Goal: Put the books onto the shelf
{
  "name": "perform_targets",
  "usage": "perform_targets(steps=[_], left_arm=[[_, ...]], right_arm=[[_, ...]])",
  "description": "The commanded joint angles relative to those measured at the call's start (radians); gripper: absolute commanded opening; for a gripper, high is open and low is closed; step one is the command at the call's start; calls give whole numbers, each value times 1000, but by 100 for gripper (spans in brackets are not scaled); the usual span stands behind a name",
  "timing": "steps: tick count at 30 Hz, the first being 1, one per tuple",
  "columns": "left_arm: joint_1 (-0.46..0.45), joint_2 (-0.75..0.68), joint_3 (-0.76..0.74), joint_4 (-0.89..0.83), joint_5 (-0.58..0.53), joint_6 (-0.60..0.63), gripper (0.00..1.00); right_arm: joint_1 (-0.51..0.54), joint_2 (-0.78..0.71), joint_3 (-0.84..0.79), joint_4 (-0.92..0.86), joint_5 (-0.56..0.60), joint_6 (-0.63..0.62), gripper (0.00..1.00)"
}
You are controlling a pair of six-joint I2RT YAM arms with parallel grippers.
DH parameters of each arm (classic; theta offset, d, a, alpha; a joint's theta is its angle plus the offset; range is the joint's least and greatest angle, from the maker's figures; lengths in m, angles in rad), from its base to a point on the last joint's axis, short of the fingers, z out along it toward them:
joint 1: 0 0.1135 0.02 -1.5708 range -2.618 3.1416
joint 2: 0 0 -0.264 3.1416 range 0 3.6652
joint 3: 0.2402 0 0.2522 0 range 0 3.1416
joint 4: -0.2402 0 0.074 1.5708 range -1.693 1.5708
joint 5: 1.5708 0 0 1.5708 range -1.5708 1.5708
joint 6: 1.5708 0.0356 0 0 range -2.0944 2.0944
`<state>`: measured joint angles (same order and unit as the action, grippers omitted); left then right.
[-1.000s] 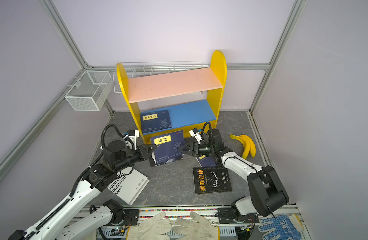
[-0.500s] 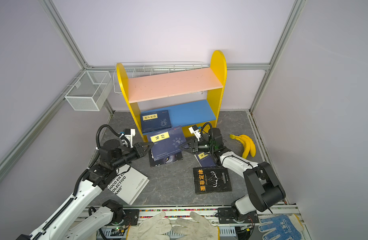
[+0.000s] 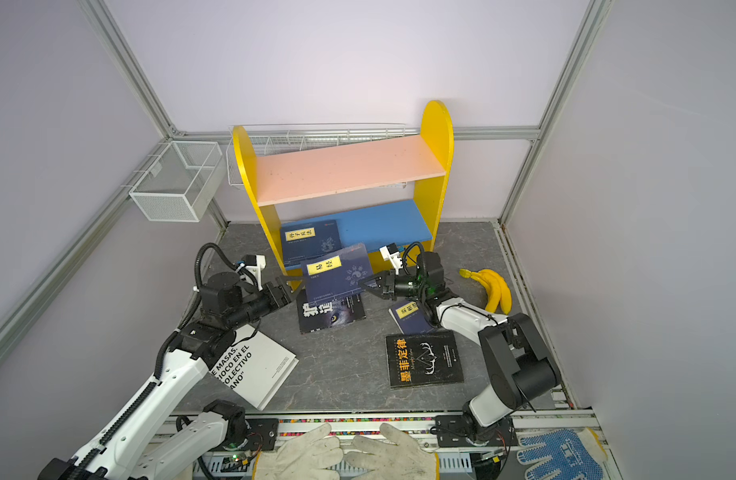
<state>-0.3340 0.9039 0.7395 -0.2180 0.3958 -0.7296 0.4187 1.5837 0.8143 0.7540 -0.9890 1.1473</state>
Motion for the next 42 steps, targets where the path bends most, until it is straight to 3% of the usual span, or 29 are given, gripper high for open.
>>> perform_targets(steps=[1,7,18,23,29,33,40,42], left_arm=[[12,4,-41,39,59,-19,92],[13,24,-90,183,163,-80,100],[13,177,-68,383,199,-143,97],[13,259,-38,544,231,-205,81],[12,264,9,575,218,-189,69],[12,259,37,540,212,-165,59],[13,242,62,468,180,-118,30],[13,235,70,450,172,-101,21]], right_arm=[[-16,39,34,262,-25,156,8],[-41,184,42,679,-24,468,8],[-41,187,45,677,-53,451,9],[-40,186,37,679,-61,450,10],[-40,187,22,631,-63,405,11],[-32,132,24,432,-61,237,11],[-3,-64,167,-453,4,-352,20],[4,-89,197,-545,8,-413,23]])
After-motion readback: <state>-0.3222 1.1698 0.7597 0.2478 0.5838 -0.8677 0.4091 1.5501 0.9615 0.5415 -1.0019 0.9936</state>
